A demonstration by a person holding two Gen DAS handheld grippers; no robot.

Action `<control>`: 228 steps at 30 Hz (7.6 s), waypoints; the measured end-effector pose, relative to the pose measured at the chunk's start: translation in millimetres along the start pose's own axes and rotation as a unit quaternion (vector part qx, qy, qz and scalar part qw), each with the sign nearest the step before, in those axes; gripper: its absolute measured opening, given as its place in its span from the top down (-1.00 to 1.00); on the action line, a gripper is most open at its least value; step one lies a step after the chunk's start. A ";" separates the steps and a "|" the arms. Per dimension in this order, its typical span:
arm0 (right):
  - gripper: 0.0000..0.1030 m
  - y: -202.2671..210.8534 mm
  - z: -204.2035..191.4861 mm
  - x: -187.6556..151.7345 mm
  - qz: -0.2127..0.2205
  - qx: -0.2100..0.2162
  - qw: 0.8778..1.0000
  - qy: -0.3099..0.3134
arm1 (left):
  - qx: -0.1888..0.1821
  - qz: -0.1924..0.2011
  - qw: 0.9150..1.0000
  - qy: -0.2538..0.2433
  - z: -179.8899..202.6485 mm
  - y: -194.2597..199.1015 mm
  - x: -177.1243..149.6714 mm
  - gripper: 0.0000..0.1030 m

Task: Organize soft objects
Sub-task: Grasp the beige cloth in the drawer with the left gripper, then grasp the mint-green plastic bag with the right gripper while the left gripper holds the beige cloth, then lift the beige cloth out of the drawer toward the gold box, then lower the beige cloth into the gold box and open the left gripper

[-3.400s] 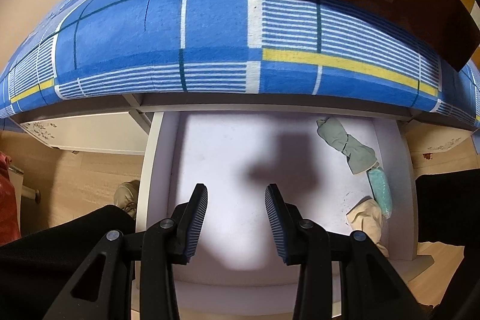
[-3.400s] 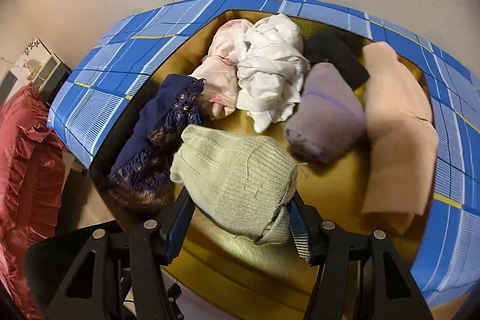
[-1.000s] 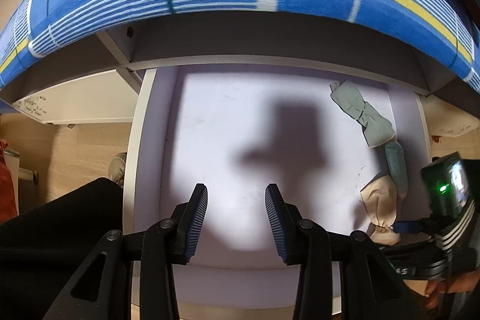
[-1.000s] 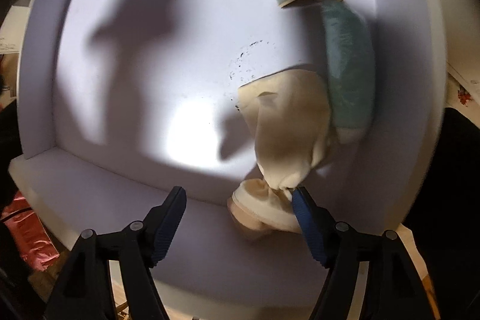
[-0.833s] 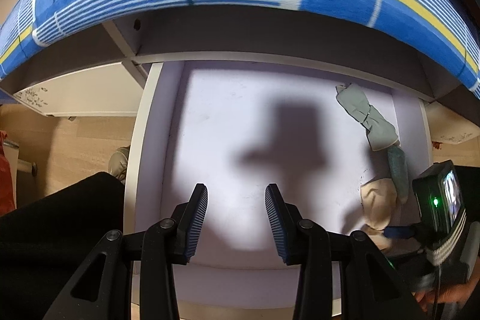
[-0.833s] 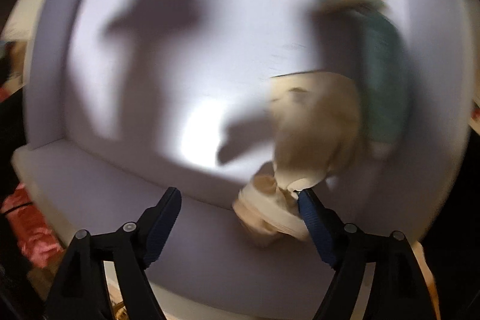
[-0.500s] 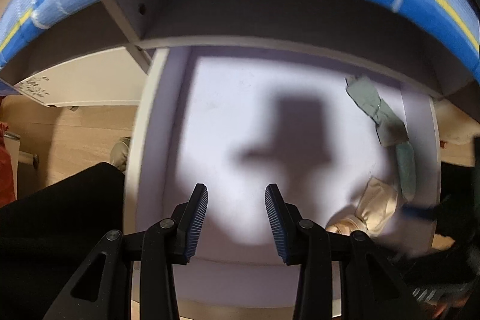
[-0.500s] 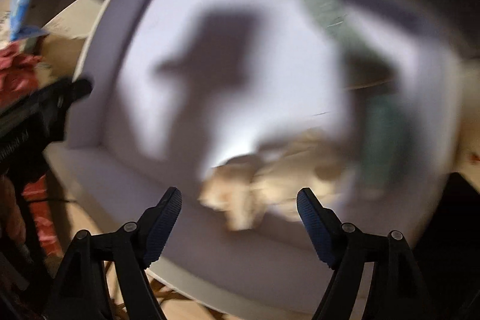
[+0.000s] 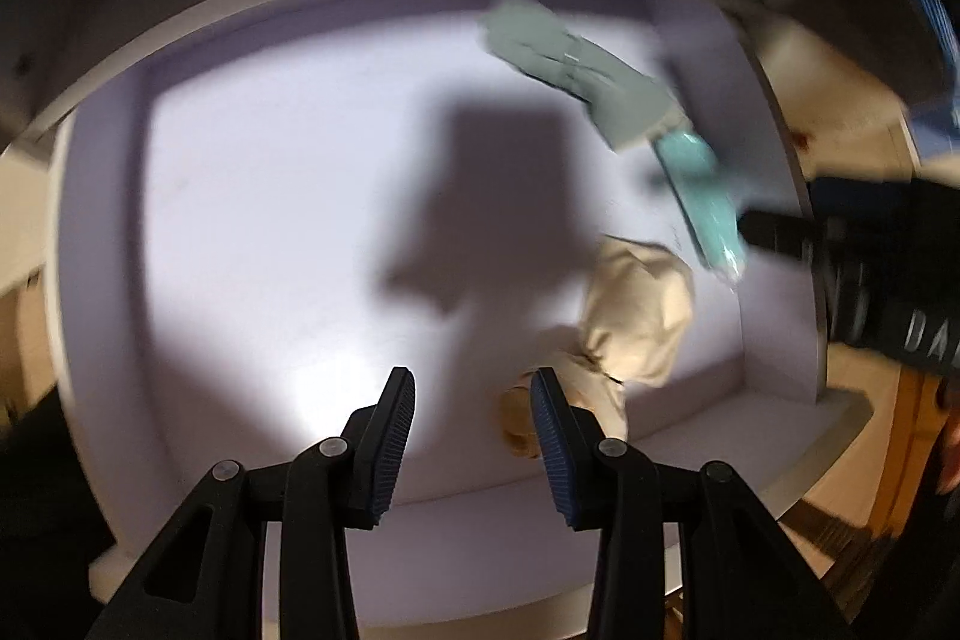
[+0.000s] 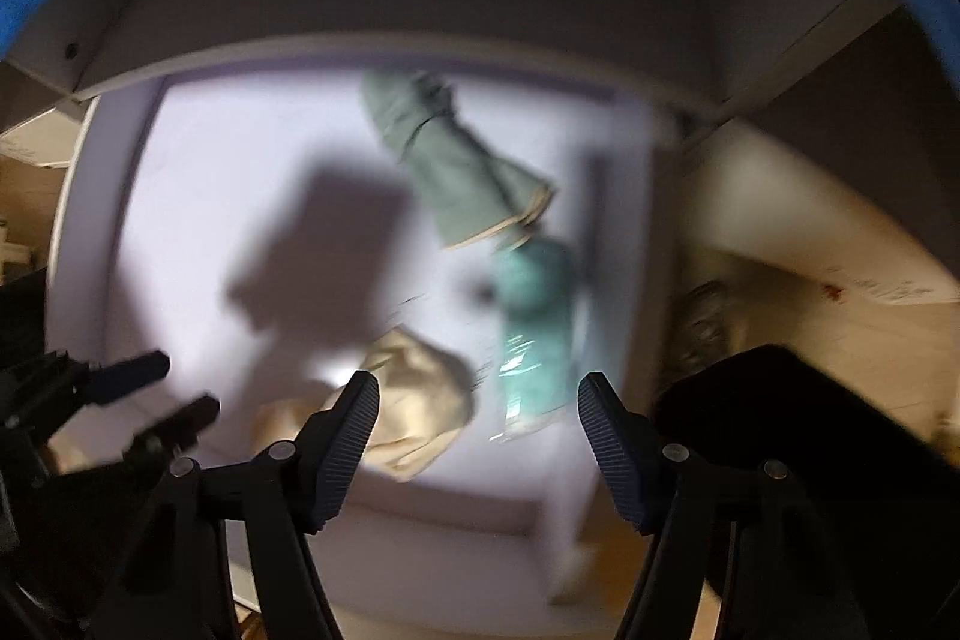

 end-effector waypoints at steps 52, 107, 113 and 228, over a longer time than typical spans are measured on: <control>-0.49 -70.1 -40.8 -29.0 -0.105 0.008 0.994 0.033 | 0.025 -0.051 0.998 0.030 -33.7 -43.3 -21.3 0.18; 0.27 -78.1 -45.2 -32.9 -0.112 0.056 0.992 -0.012 | -0.010 -0.007 0.997 0.071 -27.9 -31.9 -9.0 0.38; 0.28 -84.2 -50.8 -35.3 -0.111 0.053 0.992 -0.007 | -0.008 0.017 0.999 0.045 -24.0 8.0 -8.2 0.38; 0.29 -88.4 -54.9 -30.5 -0.121 0.063 0.991 -0.006 | 0.003 0.191 0.982 -0.005 42.0 235.0 183.2 0.18</control>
Point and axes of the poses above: each gripper's, at about its wrist camera, not at the fingertips, and y roughly against the way its jaws point, z to its right, x to its top, the point moved 8 cm from there along -y, roughly the way its jaws point, and after that the axes turned 3 degrees about -x, right-handed, at the moved point
